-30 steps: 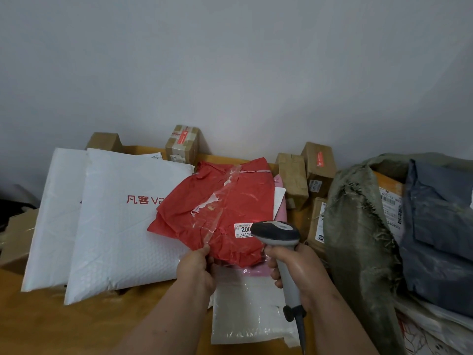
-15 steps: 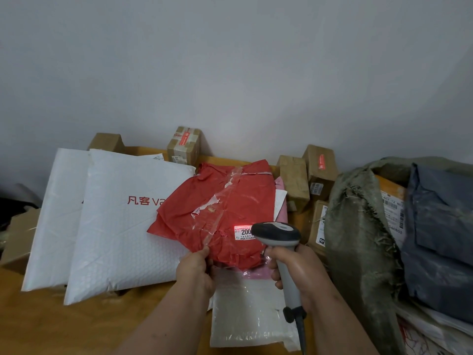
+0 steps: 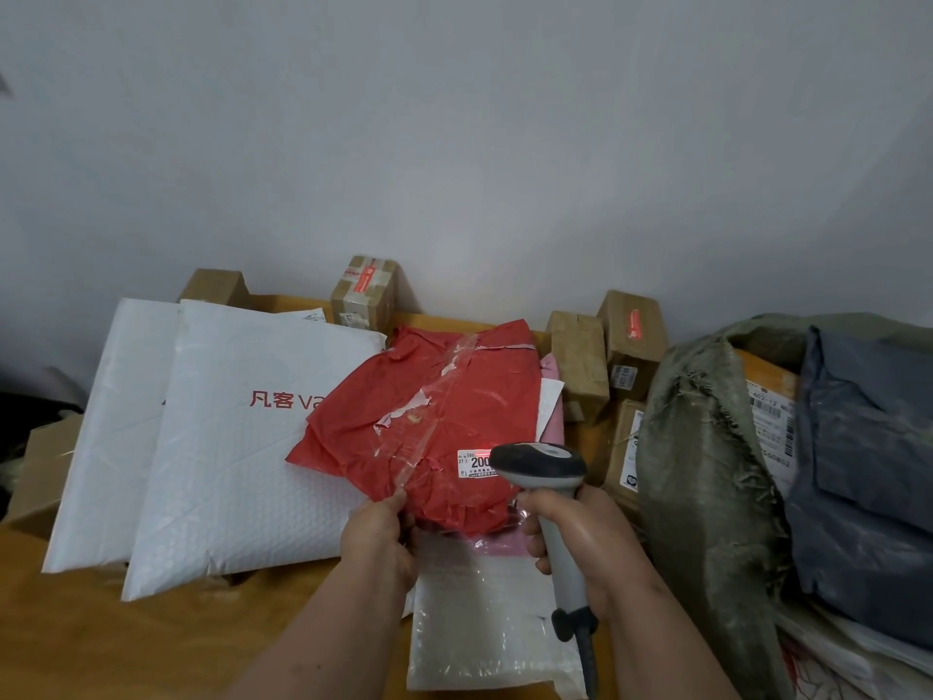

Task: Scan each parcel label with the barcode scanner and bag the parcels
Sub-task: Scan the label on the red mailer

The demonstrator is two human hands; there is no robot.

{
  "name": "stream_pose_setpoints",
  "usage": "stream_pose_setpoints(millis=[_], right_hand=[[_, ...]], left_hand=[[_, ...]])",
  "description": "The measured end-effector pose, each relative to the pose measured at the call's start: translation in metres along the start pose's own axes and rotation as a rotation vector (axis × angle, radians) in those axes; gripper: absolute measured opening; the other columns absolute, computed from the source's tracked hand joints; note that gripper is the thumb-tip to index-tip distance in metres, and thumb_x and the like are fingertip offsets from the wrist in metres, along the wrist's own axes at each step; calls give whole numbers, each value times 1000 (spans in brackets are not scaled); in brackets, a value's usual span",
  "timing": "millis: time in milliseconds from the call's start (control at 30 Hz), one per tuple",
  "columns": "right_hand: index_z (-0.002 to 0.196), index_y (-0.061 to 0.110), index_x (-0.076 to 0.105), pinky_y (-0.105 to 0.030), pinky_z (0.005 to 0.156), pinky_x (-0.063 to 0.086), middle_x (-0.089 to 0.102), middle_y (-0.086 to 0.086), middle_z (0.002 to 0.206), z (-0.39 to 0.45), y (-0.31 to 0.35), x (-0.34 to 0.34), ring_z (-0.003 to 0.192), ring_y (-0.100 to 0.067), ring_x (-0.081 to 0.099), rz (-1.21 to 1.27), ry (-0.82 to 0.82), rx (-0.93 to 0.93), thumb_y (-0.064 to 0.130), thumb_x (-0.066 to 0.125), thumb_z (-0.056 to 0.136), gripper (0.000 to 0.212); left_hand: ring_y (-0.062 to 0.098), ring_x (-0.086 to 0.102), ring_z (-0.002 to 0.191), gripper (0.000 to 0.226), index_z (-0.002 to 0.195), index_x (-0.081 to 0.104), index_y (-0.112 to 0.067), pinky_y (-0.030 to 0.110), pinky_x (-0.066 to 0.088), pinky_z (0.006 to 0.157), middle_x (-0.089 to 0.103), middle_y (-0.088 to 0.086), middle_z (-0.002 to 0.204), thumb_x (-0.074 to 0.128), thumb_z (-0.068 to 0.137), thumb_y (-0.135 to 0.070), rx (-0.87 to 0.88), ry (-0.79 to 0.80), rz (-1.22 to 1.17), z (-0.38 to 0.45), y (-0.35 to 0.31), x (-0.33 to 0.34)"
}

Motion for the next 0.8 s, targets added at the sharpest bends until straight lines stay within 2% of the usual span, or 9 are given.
stream_pose_setpoints(millis=[200, 367, 500, 567, 633, 667, 733, 800], right_hand=[[94, 5, 72, -28, 53, 52, 72, -8, 72, 0, 0, -4, 59, -17, 66, 14, 4, -14, 16, 74, 85, 14], [93, 5, 73, -29, 53, 51, 72, -9, 74, 1, 3, -7, 57, -17, 65, 28, 7, -31, 15, 73, 85, 13], [95, 4, 73, -30, 53, 51, 71, -11, 75, -1, 10, -10, 59, -19, 64, 53, 13, -63, 14, 72, 85, 14], [95, 5, 73, -31, 55, 51, 71, -12, 75, -3, 14, -12, 59, -20, 64, 72, 1, -83, 16, 73, 85, 15], [92, 7, 73, -32, 56, 52, 72, -10, 70, -8, 17, -16, 57, -20, 65, 79, -40, -103, 22, 74, 84, 17], [91, 9, 73, -32, 56, 53, 72, -7, 66, -11, 18, -18, 56, -19, 66, 82, -70, -113, 24, 74, 84, 17], [91, 14, 73, -35, 59, 55, 73, -2, 64, -21, 18, -23, 59, -18, 68, 108, -121, -140, 27, 73, 84, 15], [97, 14, 73, -37, 66, 56, 75, -5, 71, -32, 20, -26, 69, -23, 70, 153, -141, -174, 27, 72, 85, 17]], left_hand=[[15, 61, 73, 16, 107, 67, -16, 28, 47, 55, 69, 5, 94, 67, 92, -10, 40, -22, -14, -5, -2, 1], [14, 62, 74, 12, 107, 68, -17, 24, 48, 53, 69, 3, 96, 66, 94, -16, 128, 32, -32, -17, -12, 14], [15, 72, 62, 5, 91, 69, -18, 23, 54, 49, 75, 1, 74, 66, 95, -15, 314, 134, -46, -43, -33, 33], [16, 74, 66, 8, 96, 70, -16, 29, 59, 58, 77, 3, 76, 63, 96, -14, 395, 200, -60, -61, -45, 44], [24, 75, 83, 11, 103, 70, -17, 43, 60, 78, 77, 8, 92, 61, 98, -15, 448, 267, -66, -80, -55, 54], [26, 75, 87, 12, 103, 70, -19, 46, 60, 81, 77, 9, 96, 59, 99, -16, 470, 301, -73, -90, -60, 59], [24, 75, 85, 15, 102, 69, -22, 46, 61, 76, 78, 5, 92, 55, 101, -17, 517, 369, -81, -111, -67, 68], [27, 74, 94, 19, 102, 68, -26, 54, 57, 85, 78, 1, 92, 50, 103, -17, 553, 441, -95, -135, -73, 77]])
Point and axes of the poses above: each hand's wrist, its own z-axis towards the middle knuckle, its own x-axis out of the palm, y = z × x, the point moved 7 cm from there along z, towards the middle knuckle
